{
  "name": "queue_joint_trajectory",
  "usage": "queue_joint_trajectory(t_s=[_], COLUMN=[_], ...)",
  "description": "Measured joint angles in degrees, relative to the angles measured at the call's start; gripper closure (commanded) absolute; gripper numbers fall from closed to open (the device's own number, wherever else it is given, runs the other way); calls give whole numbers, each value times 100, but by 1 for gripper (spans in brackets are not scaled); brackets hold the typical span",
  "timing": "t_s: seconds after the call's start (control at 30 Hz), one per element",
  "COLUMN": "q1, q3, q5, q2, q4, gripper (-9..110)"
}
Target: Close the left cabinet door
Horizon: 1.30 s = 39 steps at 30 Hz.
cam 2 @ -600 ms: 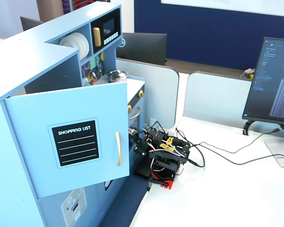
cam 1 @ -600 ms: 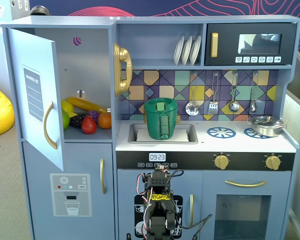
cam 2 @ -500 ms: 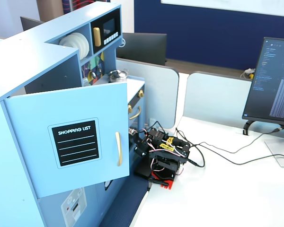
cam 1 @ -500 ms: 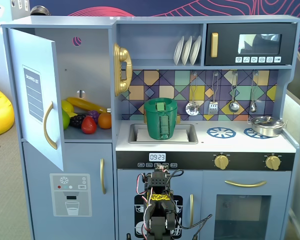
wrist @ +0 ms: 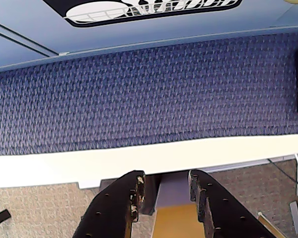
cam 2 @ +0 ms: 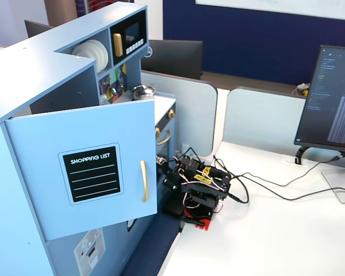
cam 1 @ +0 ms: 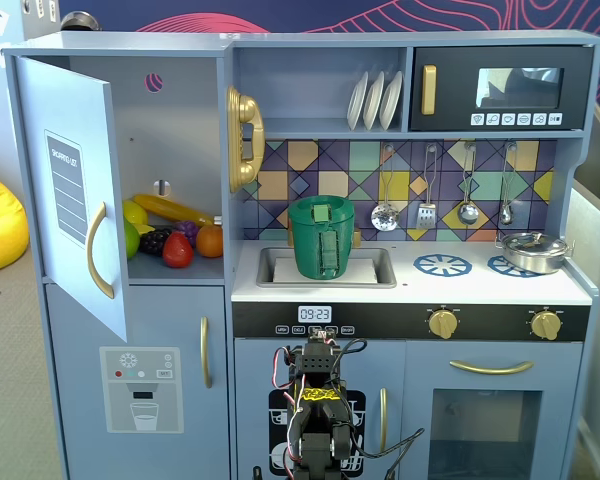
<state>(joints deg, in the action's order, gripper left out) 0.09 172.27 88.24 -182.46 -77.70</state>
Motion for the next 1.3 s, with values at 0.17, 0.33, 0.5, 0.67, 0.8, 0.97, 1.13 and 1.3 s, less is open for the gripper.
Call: queue_joint_trajectory(t_s=[0.17, 0.33, 0.5, 0.67, 0.8, 0.97, 1.13, 1.3], q1=[-545, -2505, -4711, -6838, -8130, -8974, -9308, -9422], q3=[0, -26, -536, -1380, -1978, -2725, -3498, -4658], q5=[62, -220, -53, 352, 712, 1143, 1521, 1775], q2=[0, 18, 35, 369, 905, 1934, 2962, 4228], q4=[0, 475, 1591, 2558, 3322, 4482, 5282, 5599], gripper=[101, 101, 102, 102, 102, 102, 102, 102])
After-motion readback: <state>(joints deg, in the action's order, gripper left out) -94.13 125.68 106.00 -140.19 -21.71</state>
